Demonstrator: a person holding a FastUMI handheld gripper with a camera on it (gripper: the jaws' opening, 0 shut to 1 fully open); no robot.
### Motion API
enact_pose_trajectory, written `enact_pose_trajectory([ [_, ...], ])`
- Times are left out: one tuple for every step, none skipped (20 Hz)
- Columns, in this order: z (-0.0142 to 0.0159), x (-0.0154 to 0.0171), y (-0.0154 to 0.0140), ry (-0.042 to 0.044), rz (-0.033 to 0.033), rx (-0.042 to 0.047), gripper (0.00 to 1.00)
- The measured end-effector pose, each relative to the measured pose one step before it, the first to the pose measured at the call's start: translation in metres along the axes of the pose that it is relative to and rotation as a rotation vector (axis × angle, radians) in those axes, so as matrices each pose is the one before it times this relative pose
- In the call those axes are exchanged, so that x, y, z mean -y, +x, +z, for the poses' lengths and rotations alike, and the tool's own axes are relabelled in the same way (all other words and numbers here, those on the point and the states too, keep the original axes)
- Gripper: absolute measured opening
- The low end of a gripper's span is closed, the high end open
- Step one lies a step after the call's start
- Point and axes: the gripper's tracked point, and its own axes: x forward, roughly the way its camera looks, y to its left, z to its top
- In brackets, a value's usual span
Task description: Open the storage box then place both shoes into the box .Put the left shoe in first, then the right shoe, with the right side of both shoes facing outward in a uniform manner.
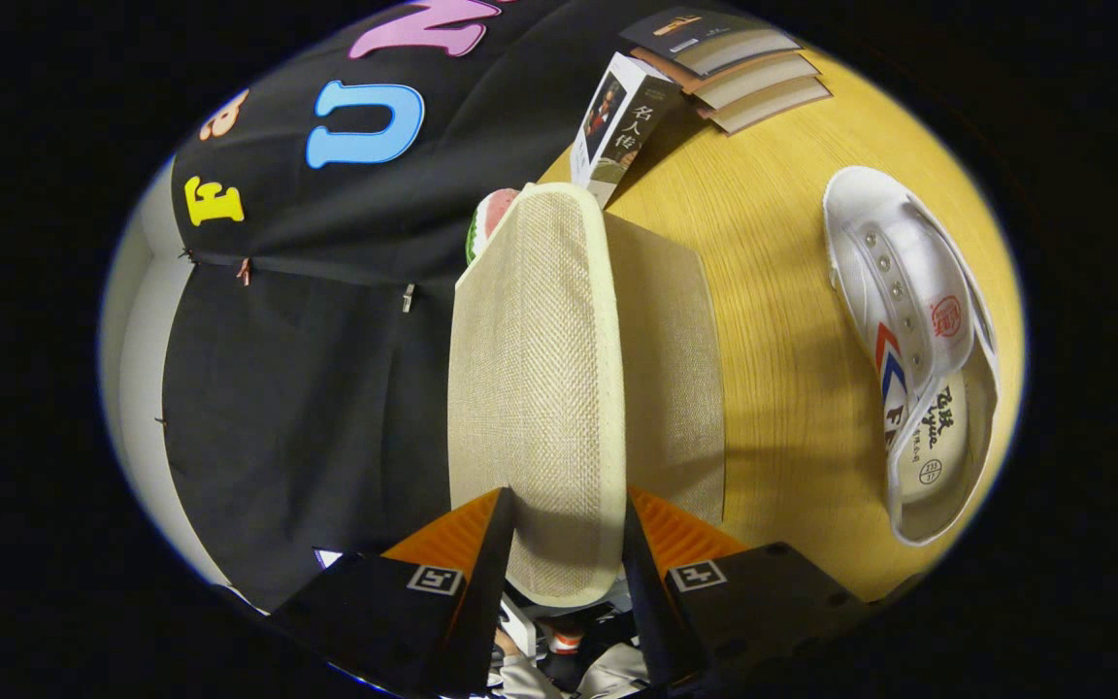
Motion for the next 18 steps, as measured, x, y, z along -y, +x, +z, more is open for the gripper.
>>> enact_pose_trajectory([
  [0.00154, 0.00017, -0.00173, 0.01455, 0.00217, -0.00335, 0.62],
  [0.00039, -0.00066, -0.00162, 0.01004, 0.00512, -0.00598, 0.56],
  [0.00344, -0.00196, -0.00293, 0.02145, 0.01292, 0.00922, 0.51],
  [0.00077, -0.00553, -0.00186, 0.02822, 0.01652, 0.00099, 0.43],
  [-0.00174, -0.00122, -0.00088, 0.01184, 0.00061, -0.00291, 0.29],
  [-0.00061, -0.00029, 0.0003, -0.00449, 0.00378, 0.00165, 0.14],
  [0.00012, -0.00102, 0.00134, -0.00433, -0.00272, 0.00612, 0.11],
  [0.00059, -0.00146, 0.00069, -0.00321, -0.0063, 0.00939, 0.08],
  [-0.00143, -0.00053, -0.0012, -0.01316, -0.01083, -0.00177, 0.05],
  [-0.00114, -0.0011, -0.00252, -0.01179, -0.01184, 0.00225, 0.05],
  [0.0005, -0.00197, -0.0016, -0.00638, -0.01307, 0.0053, 0.05],
  [0.00198, -0.00486, -0.00263, 0.00411, -0.00208, 0.00828, 0.06],
  [0.00177, -0.00876, -0.00234, 0.01463, 0.00897, 0.00667, 0.05],
  [0.00147, -0.00881, -0.00304, 0.0116, 0.00157, 0.01199, 0.05],
  [0.00412, -0.00811, -0.00082, -0.00033, -0.00284, 0.02021, 0.05],
  [0.0011, -0.0094, -0.00139, -0.01234, -0.00273, 0.0163, 0.05],
  [0.00041, -0.01146, -0.00136, -0.01482, -0.00127, 0.01198, 0.05],
  [-0.00168, -0.01161, -0.00167, -0.01174, 0.00199, 0.00725, 0.05],
])
